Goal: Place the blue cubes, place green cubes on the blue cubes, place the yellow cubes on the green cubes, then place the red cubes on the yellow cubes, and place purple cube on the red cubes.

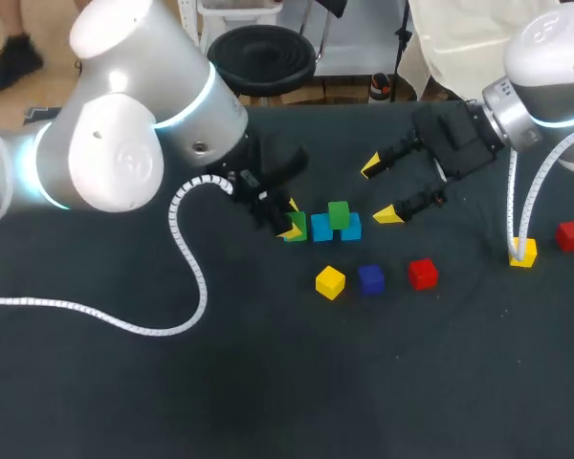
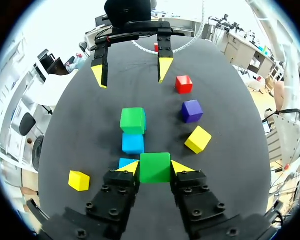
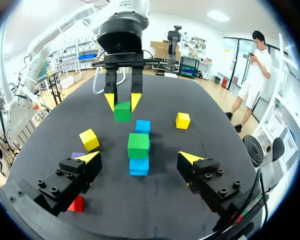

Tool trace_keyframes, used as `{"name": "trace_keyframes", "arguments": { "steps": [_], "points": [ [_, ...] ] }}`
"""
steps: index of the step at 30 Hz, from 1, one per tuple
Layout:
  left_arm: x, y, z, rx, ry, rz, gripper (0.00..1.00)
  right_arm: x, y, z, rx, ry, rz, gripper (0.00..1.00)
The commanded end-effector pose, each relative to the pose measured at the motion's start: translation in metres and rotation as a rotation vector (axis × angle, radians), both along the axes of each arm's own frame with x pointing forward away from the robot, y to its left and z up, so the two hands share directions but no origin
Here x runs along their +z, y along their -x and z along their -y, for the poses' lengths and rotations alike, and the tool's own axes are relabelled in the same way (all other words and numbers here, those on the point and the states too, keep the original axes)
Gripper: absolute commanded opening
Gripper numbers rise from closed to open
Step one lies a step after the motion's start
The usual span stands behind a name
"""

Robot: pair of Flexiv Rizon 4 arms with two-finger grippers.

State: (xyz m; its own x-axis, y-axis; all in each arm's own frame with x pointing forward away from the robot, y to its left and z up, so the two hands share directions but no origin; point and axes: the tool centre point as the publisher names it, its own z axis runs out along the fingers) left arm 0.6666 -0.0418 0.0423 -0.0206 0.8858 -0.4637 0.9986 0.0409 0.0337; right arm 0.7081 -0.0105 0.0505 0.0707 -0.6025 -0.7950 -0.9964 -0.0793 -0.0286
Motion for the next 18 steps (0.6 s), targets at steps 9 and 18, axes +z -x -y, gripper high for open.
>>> {"name": "trace_keyframes", "arguments": {
  "steps": [9,18],
  "points": [
    [0.001,-0.0175,0.0113,-0.023,-0.021,-0.016,0.0,0.0003,0.001,0.0005,-0.001,-0.001,0.002,1.0],
    [0.001,-0.0175,0.0113,-0.023,-0.021,-0.016,0.0,0.0003,0.001,0.0005,-0.001,-0.001,0.002,1.0]
  ]
}}
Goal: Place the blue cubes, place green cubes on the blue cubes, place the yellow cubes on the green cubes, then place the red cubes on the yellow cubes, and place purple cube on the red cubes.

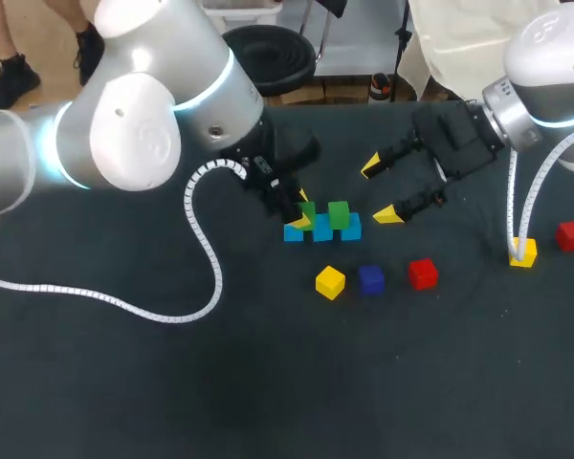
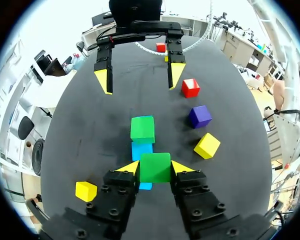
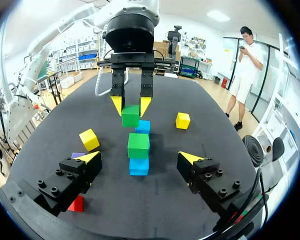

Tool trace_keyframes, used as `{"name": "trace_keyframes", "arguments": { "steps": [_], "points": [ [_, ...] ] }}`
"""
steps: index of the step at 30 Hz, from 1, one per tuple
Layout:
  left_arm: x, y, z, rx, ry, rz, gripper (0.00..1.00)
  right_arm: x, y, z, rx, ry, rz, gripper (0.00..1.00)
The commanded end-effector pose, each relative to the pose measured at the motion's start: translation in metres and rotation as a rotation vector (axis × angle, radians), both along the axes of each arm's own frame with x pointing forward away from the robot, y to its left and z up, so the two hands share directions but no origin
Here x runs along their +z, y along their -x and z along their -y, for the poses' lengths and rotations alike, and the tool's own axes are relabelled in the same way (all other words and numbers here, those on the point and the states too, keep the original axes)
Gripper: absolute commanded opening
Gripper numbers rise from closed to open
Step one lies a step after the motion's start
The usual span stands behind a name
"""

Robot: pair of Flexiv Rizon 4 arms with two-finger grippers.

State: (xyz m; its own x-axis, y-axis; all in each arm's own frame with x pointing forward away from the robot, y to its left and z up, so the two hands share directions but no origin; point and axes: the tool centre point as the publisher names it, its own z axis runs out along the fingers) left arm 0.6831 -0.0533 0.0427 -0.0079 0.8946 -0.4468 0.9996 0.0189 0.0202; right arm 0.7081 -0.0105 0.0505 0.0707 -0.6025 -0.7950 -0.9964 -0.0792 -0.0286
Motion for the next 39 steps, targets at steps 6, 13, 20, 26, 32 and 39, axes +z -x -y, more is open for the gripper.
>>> {"name": "trace_keyframes", "arguments": {
  "steps": [6,13,20,26,32,39],
  "points": [
    [0.001,-0.001,0.0,-0.002,-0.002,-0.001,0.0,0.0,0.001,0.0,-0.001,-0.001,0.002,1.0],
    [0.005,-0.007,-0.001,0.017,-0.015,-0.01,0.0,0.0,0.001,0.0,-0.001,-0.001,0.002,1.0],
    [0.003,-0.009,-0.003,0.057,-0.032,-0.066,0.0,0.0,0.001,0.0,-0.001,-0.001,0.002,1.0],
    [-0.003,-0.007,-0.003,0.085,0.004,-0.093,0.0,0.0,0.001,0.0,-0.001,-0.001,0.002,1.0],
    [-0.008,-0.008,0.0,0.109,0.024,-0.099,0.0,0.0,0.001,0.0,-0.001,-0.001,0.002,1.0],
    [-0.007,-0.01,0.003,0.111,-0.005,-0.053,0.0,0.0,0.001,0.0,-0.001,-0.001,0.002,1.0]
  ]
}}
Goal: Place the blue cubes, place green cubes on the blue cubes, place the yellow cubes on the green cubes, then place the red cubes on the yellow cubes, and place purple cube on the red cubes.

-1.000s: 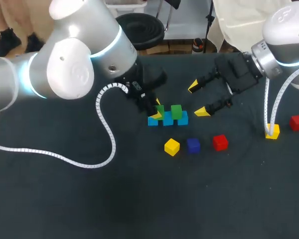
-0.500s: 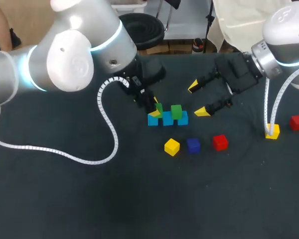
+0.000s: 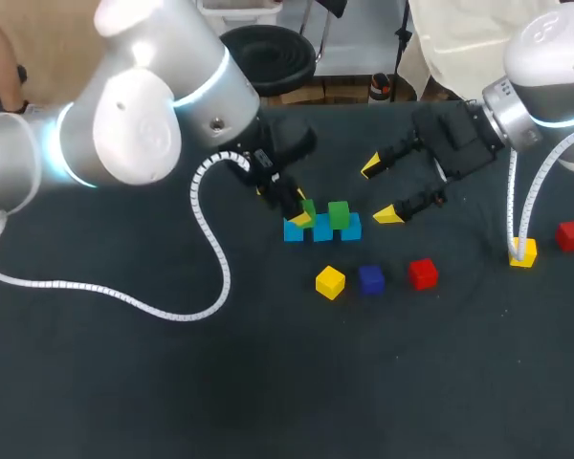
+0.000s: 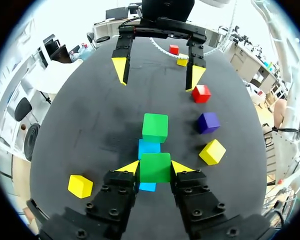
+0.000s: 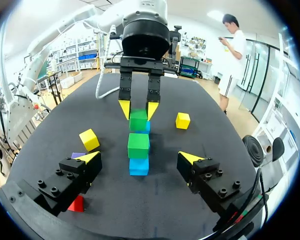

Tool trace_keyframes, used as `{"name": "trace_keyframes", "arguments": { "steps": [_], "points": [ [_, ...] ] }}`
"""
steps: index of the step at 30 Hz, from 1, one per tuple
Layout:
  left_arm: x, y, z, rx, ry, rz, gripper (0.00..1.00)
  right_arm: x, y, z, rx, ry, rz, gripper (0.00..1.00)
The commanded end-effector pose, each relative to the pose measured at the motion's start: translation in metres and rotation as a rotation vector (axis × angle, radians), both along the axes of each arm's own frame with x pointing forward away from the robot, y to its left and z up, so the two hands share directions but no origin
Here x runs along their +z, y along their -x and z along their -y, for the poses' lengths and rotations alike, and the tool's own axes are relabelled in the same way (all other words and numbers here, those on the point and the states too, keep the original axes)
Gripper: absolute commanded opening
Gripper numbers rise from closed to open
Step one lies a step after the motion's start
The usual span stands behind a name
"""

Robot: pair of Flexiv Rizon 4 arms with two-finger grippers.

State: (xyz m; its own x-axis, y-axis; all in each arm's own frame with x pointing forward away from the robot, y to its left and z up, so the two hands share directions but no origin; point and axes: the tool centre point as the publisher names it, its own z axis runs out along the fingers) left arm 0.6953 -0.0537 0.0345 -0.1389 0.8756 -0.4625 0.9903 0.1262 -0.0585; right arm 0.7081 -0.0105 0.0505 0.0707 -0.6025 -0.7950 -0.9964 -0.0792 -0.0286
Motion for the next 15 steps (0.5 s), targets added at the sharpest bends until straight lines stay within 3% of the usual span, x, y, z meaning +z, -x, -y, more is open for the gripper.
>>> {"name": "trace_keyframes", "arguments": {
  "steps": [1,15],
  "points": [
    [0.001,0.0027,0.0038,0.001,-0.034,0.025,0.0,0.0003,0.001,0.0005,-0.001,-0.001,0.002,1.0],
    [-0.0014,0.0032,0.0043,-0.003,-0.018,0.031,0.0,0.0003,0.001,0.0005,-0.001,-0.001,0.002,1.0]
  ]
}}
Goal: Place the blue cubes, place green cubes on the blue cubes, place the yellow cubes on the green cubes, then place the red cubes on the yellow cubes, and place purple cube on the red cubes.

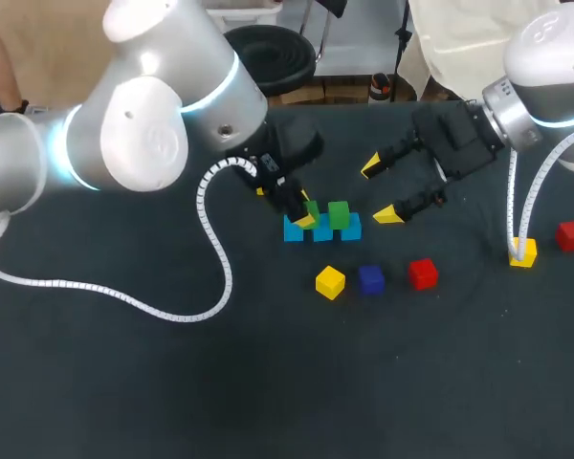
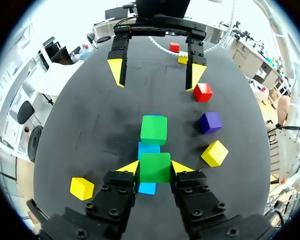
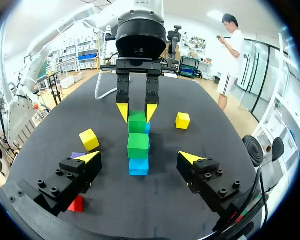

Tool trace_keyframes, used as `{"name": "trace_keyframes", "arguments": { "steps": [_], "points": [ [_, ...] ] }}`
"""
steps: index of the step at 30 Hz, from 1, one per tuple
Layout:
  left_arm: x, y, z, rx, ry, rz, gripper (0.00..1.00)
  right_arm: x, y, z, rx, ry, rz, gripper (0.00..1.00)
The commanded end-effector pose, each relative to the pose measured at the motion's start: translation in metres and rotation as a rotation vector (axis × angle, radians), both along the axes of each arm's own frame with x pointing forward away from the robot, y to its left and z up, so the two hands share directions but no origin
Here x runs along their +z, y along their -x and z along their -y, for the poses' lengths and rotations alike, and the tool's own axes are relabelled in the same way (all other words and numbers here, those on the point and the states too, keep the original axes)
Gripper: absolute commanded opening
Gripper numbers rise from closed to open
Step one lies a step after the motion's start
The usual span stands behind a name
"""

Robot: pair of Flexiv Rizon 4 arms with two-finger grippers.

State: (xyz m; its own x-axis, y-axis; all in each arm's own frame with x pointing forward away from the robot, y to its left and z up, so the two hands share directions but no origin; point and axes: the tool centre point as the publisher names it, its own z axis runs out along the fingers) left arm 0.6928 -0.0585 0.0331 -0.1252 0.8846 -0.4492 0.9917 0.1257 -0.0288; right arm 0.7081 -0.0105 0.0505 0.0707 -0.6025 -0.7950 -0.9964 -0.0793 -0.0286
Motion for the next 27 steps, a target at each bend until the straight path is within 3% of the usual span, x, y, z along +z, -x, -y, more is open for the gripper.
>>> {"name": "trace_keyframes", "arguments": {
  "steps": [1,27],
  "points": [
    [0.0,0.0007,-0.0005,-0.003,0.002,0.005,0.0,0.0003,0.001,0.0005,-0.001,-0.001,0.002,1.0],
    [-0.0049,0.0007,0.0003,-0.029,-0.006,0.024,0.0,0.0003,0.001,0.0005,-0.001,-0.001,0.002,1.0]
  ]
}}
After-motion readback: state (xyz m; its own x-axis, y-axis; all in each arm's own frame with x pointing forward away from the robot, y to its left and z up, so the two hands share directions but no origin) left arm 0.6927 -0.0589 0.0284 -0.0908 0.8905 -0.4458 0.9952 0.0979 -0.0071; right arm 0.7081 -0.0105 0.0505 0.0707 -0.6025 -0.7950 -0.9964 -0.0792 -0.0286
